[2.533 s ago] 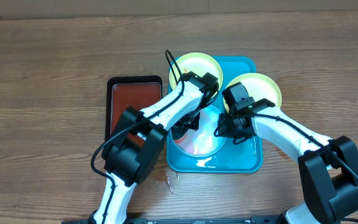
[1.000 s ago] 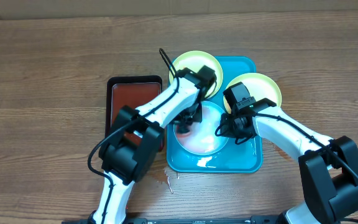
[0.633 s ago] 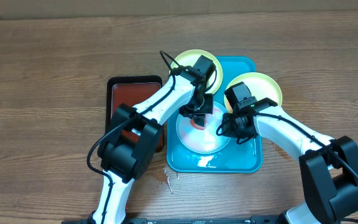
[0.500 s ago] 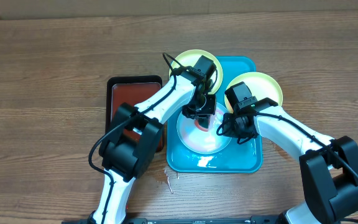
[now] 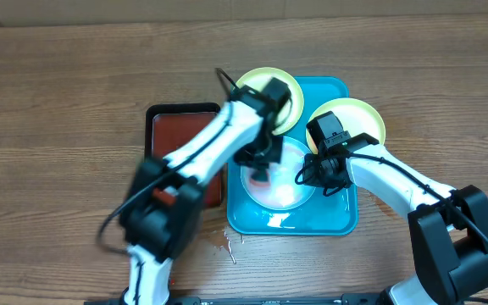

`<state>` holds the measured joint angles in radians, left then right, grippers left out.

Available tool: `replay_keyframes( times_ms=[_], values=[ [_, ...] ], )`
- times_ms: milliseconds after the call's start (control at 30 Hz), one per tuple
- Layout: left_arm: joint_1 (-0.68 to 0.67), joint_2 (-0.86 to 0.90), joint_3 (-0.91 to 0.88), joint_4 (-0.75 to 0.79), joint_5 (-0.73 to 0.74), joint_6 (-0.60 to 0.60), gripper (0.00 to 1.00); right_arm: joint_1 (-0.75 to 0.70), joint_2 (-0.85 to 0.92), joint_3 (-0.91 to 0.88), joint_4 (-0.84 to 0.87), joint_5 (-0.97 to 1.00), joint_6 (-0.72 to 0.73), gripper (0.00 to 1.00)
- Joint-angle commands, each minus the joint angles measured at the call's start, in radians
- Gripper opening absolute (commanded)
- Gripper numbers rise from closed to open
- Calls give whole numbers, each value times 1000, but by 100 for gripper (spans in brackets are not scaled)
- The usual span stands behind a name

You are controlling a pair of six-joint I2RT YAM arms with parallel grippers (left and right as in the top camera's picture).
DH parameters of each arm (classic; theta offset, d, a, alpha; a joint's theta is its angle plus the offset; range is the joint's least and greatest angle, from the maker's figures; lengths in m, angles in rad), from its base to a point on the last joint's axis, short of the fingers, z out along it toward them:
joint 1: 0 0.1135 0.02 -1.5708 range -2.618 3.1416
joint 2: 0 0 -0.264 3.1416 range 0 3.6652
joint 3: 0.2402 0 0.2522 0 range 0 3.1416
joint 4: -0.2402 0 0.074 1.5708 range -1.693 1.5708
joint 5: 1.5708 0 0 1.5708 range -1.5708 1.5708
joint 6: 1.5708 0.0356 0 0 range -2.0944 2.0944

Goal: Clean dirty plates on tray and stack at the side
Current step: 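Return the sponge to the red tray with the left gripper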

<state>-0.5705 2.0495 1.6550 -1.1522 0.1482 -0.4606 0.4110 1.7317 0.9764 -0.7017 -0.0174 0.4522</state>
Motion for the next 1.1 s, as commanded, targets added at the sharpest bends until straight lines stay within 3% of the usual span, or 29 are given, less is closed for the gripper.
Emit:
replay_keyframes(
  times_ms=[0,200,300,600,833,867,1000,1067],
  values=[
    [76,-202,8,-42,-123,-38,4,-1,14,-11,-10,42,-10,4],
    [224,-330,7,-151,-303,-68,4,-1,14,-11,-10,42,-10,4],
    [285,-315,-27,-153,-309,-67,4,-1,14,-11,-10,42,-10,4],
    [378,-189,-344,96,-296,-67,4,-1,14,-11,-14,42,-11,4],
    [397,-150,-364,103,-282,-68,4,-1,13,-11,-14,43,-11,4],
    [398,-156,-357,98,-276,-68,9,-1,13,-10,-17,43,-11,4],
    [422,-203,-317,53,-224,-66,49,-1,5,63,-113,114,-14,4],
    [442,-239,-294,29,-200,-61,61,1,-5,129,-191,170,-14,4]
  ],
)
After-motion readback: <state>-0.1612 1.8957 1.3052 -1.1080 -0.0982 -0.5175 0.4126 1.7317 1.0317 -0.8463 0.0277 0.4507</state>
